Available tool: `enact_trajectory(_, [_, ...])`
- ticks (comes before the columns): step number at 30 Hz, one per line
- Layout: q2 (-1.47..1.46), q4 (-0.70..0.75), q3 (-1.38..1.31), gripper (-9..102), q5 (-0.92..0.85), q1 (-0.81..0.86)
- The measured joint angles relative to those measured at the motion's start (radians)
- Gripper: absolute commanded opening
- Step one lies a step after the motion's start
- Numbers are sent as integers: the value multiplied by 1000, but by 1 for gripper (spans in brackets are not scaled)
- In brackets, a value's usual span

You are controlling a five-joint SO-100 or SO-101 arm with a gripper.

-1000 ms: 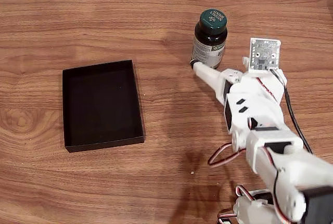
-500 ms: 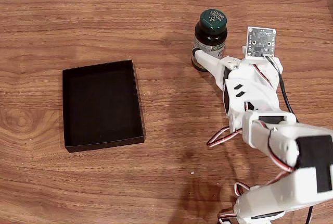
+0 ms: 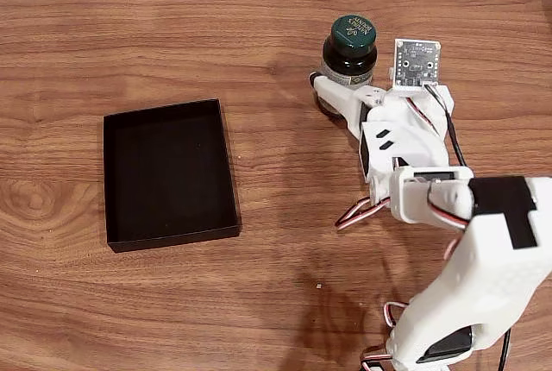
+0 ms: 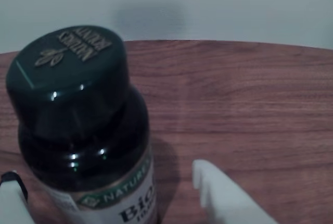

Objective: Pick up the pill bottle and place it in the black box.

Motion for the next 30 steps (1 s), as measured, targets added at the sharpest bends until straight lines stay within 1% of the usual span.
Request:
enact_trajectory(11, [-86, 0, -97, 36, -3, -21])
enact_trajectory(22, [-132, -25, -158, 31, -71, -52])
enact_trajectory(30, [-181, -78, -178, 21, -78, -71])
